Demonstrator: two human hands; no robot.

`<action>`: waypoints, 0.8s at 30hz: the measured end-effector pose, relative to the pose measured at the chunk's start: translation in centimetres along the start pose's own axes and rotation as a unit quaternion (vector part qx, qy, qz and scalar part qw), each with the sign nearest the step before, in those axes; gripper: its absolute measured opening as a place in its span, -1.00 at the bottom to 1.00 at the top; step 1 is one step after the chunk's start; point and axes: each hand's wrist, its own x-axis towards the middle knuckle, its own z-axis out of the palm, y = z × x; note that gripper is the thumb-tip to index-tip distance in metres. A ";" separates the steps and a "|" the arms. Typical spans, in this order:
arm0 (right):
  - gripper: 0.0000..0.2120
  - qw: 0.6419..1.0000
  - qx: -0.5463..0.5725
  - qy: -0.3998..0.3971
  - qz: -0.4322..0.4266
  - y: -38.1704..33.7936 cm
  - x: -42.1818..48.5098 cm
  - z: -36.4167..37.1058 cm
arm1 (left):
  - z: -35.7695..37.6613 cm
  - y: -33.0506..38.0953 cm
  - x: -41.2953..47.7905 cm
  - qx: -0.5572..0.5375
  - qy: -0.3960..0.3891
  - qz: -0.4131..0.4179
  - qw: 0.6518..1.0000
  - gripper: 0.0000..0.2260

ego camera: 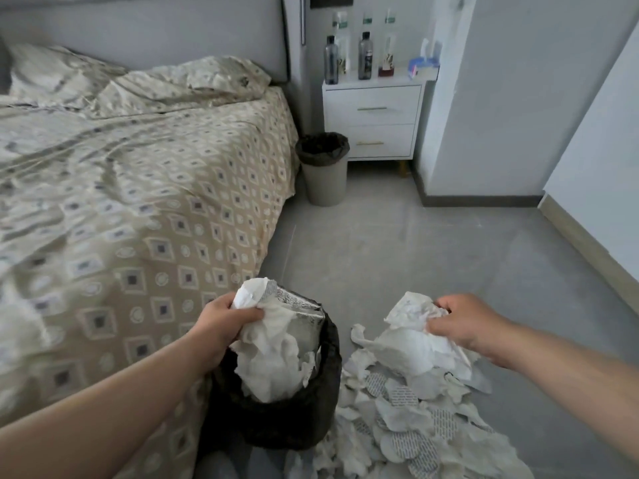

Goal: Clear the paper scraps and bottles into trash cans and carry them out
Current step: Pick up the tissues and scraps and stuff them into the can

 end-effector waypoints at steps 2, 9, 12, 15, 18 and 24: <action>-0.80 1.000 -0.002 -0.006 0.009 0.5 0.3 0.2 | -0.6 -0.9 1.2 0.027 0.017 -0.010 0.999 -0.68; -0.91 0.999 -0.002 -0.012 0.044 2.7 1.8 0.6 | -0.8 -3.0 5.5 0.089 0.045 -0.043 0.994 -0.74; -0.87 0.998 0.013 -0.008 0.065 3.1 2.5 0.6 | 0.2 -4.6 6.1 0.100 0.039 -0.040 0.993 -0.74; -0.89 0.996 0.030 -0.010 0.078 3.6 2.9 0.8 | 1.4 -7.7 6.1 0.132 0.017 -0.035 0.990 -0.76; -0.95 0.994 0.041 -0.015 0.097 4.2 3.0 1.1 | 2.4 -11.1 6.8 0.211 0.034 -0.041 0.976 -0.72; -0.81 0.991 0.059 -0.026 0.117 4.4 2.7 1.7 | 3.8 -14.5 9.2 0.367 -0.041 -0.083 0.925 -0.54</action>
